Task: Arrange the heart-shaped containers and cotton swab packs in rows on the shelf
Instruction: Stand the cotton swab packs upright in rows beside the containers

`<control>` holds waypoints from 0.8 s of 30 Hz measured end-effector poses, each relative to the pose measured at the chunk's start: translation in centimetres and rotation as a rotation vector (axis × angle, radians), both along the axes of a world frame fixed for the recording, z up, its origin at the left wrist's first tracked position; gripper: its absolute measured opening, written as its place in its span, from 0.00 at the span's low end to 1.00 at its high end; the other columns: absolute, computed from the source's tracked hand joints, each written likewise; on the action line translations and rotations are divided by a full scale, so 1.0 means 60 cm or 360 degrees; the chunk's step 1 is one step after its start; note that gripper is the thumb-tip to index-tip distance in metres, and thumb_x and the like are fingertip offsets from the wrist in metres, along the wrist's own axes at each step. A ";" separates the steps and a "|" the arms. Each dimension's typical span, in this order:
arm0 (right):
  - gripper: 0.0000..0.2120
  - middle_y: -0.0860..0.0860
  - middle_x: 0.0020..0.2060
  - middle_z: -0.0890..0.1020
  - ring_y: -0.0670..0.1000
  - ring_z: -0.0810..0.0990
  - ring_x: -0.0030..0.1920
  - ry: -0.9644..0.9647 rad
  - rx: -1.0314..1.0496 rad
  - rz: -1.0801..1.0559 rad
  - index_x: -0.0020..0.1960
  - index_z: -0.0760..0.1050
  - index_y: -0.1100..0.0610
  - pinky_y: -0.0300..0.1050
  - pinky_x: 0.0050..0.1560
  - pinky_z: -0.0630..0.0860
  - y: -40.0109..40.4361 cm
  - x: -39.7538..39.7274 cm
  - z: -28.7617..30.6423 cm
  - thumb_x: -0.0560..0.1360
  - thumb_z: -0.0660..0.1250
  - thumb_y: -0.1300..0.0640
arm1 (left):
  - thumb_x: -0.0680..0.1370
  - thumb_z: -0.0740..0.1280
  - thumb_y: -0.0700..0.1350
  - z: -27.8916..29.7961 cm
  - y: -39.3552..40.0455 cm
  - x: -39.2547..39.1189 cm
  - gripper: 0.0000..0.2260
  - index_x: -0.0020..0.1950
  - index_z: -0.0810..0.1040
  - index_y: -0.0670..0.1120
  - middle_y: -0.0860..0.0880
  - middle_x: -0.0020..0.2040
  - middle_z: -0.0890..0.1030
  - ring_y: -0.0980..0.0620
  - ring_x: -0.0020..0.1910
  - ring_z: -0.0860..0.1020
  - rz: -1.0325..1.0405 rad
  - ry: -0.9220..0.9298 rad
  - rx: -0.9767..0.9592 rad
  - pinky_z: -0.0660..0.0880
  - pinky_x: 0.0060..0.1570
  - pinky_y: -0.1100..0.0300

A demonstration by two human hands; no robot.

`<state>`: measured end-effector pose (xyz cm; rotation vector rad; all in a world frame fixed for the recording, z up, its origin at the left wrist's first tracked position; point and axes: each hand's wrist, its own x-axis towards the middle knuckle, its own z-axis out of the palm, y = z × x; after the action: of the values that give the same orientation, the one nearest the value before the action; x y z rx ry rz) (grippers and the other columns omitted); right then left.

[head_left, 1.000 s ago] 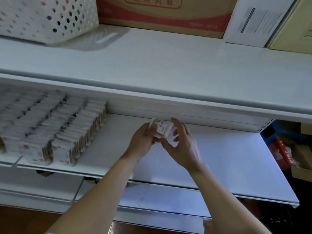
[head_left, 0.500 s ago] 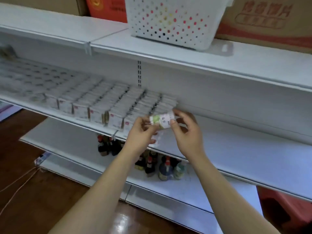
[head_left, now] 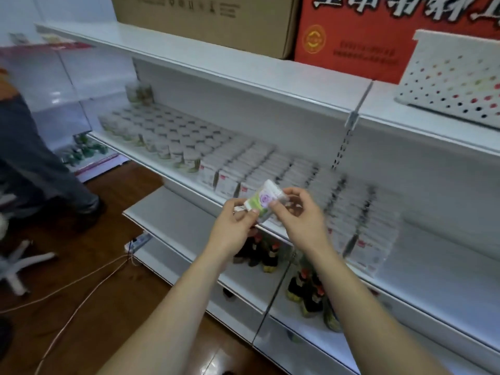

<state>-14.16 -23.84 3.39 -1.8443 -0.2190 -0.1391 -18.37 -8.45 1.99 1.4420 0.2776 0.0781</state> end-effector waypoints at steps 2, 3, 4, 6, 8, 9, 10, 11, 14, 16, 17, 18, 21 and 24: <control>0.12 0.40 0.45 0.82 0.41 0.82 0.43 -0.0025 -0.0072 0.0005 0.52 0.75 0.41 0.47 0.49 0.81 0.044 0.033 0.001 0.72 0.75 0.49 | 0.81 0.68 0.46 -0.003 0.039 0.032 0.15 0.66 0.71 0.46 0.48 0.47 0.84 0.48 0.49 0.82 0.0005 0.0008 0.0128 0.79 0.55 0.50; 0.13 0.41 0.46 0.82 0.41 0.82 0.42 -0.0046 -0.0087 0.0015 0.53 0.75 0.42 0.47 0.47 0.81 0.066 0.050 0.003 0.72 0.74 0.51 | 0.81 0.67 0.46 -0.005 0.059 0.050 0.16 0.67 0.70 0.45 0.48 0.48 0.82 0.49 0.47 0.81 0.0031 0.0004 0.0210 0.77 0.52 0.53; 0.13 0.42 0.46 0.83 0.41 0.82 0.41 -0.0070 -0.0080 0.0029 0.54 0.76 0.43 0.47 0.46 0.81 0.087 0.070 0.003 0.73 0.74 0.53 | 0.81 0.67 0.46 -0.006 0.080 0.069 0.17 0.68 0.70 0.44 0.47 0.50 0.82 0.51 0.47 0.80 0.0068 -0.0003 0.0320 0.76 0.50 0.57; 0.14 0.44 0.48 0.83 0.40 0.82 0.41 -0.0097 -0.0074 0.0045 0.56 0.76 0.46 0.43 0.45 0.81 0.130 0.115 0.002 0.73 0.74 0.55 | 0.81 0.67 0.48 -0.008 0.126 0.107 0.19 0.70 0.71 0.44 0.48 0.55 0.80 0.55 0.48 0.78 0.0129 0.0014 0.0591 0.74 0.46 0.68; 0.15 0.45 0.50 0.82 0.41 0.82 0.44 -0.0170 -0.0129 0.0011 0.58 0.77 0.48 0.40 0.46 0.80 0.172 0.163 0.001 0.72 0.75 0.53 | 0.81 0.66 0.50 -0.006 0.176 0.143 0.20 0.71 0.71 0.45 0.48 0.61 0.79 0.54 0.54 0.78 0.0125 0.0041 0.0860 0.75 0.53 0.63; 0.17 0.45 0.52 0.81 0.42 0.82 0.47 -0.0242 -0.0186 -0.0004 0.59 0.78 0.48 0.39 0.48 0.80 0.194 0.187 0.002 0.72 0.75 0.52 | 0.82 0.65 0.51 -0.003 0.200 0.157 0.21 0.72 0.70 0.46 0.47 0.64 0.78 0.51 0.59 0.77 0.0116 0.0046 0.0995 0.74 0.57 0.59; 0.18 0.45 0.53 0.80 0.44 0.81 0.49 -0.0314 -0.0229 -0.0010 0.60 0.78 0.49 0.39 0.49 0.80 0.219 0.211 0.004 0.71 0.75 0.50 | 0.82 0.64 0.52 0.002 0.225 0.172 0.21 0.73 0.70 0.46 0.48 0.67 0.77 0.50 0.63 0.76 0.0120 0.0031 0.1133 0.72 0.58 0.58; 0.19 0.45 0.54 0.79 0.45 0.81 0.51 -0.0375 -0.0249 -0.0012 0.60 0.78 0.50 0.38 0.49 0.79 0.245 0.233 0.008 0.71 0.75 0.49 | 0.82 0.63 0.52 0.007 0.250 0.185 0.21 0.74 0.70 0.46 0.48 0.69 0.76 0.49 0.65 0.75 0.0139 0.0016 0.1270 0.70 0.57 0.59; 0.21 0.43 0.55 0.75 0.47 0.79 0.54 -0.0410 -0.0321 0.0028 0.62 0.77 0.51 0.43 0.54 0.78 0.324 0.290 0.011 0.73 0.74 0.44 | 0.83 0.60 0.54 0.005 0.329 0.224 0.23 0.76 0.67 0.45 0.46 0.74 0.70 0.46 0.72 0.68 0.0188 -0.0023 0.1745 0.64 0.68 0.56; 0.22 0.45 0.58 0.76 0.48 0.78 0.57 -0.0429 -0.0420 0.0065 0.64 0.76 0.50 0.46 0.56 0.77 0.379 0.324 0.009 0.74 0.72 0.43 | 0.82 0.57 0.58 -0.003 0.389 0.251 0.27 0.77 0.65 0.44 0.43 0.77 0.66 0.44 0.76 0.62 0.0209 -0.0007 0.2006 0.58 0.76 0.50; 0.22 0.46 0.59 0.76 0.48 0.77 0.57 -0.0434 -0.0462 0.0069 0.64 0.75 0.50 0.47 0.56 0.77 0.407 0.342 0.006 0.74 0.72 0.44 | 0.81 0.55 0.59 -0.006 0.420 0.264 0.29 0.77 0.64 0.44 0.43 0.77 0.65 0.43 0.77 0.61 0.0216 0.0008 0.2098 0.57 0.76 0.48; 0.21 0.47 0.59 0.76 0.48 0.77 0.57 -0.0438 -0.0503 0.0067 0.65 0.75 0.50 0.46 0.56 0.77 0.434 0.360 0.002 0.74 0.72 0.44 | 0.81 0.54 0.60 -0.007 0.452 0.276 0.30 0.78 0.64 0.45 0.43 0.78 0.64 0.43 0.78 0.60 0.0204 0.0040 0.2165 0.56 0.76 0.46; 0.20 0.49 0.60 0.76 0.50 0.78 0.56 -0.0526 -0.0600 0.0031 0.64 0.76 0.51 0.42 0.56 0.75 0.522 0.403 -0.008 0.74 0.71 0.46 | 0.81 0.51 0.61 -0.013 0.547 0.311 0.30 0.79 0.61 0.46 0.44 0.79 0.61 0.43 0.79 0.56 0.0178 0.0081 0.2275 0.55 0.77 0.45; 0.20 0.50 0.60 0.76 0.51 0.78 0.57 -0.0556 -0.0662 -0.0008 0.64 0.76 0.51 0.42 0.56 0.75 0.620 0.439 -0.012 0.74 0.71 0.46 | 0.83 0.51 0.60 -0.019 0.652 0.349 0.29 0.80 0.58 0.46 0.44 0.80 0.59 0.43 0.79 0.54 0.0128 0.0105 0.2348 0.52 0.77 0.45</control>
<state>12.18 13.34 2.68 -2.2257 -0.5175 -0.4488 2.54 30.66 0.88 2.8986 0.3429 0.3512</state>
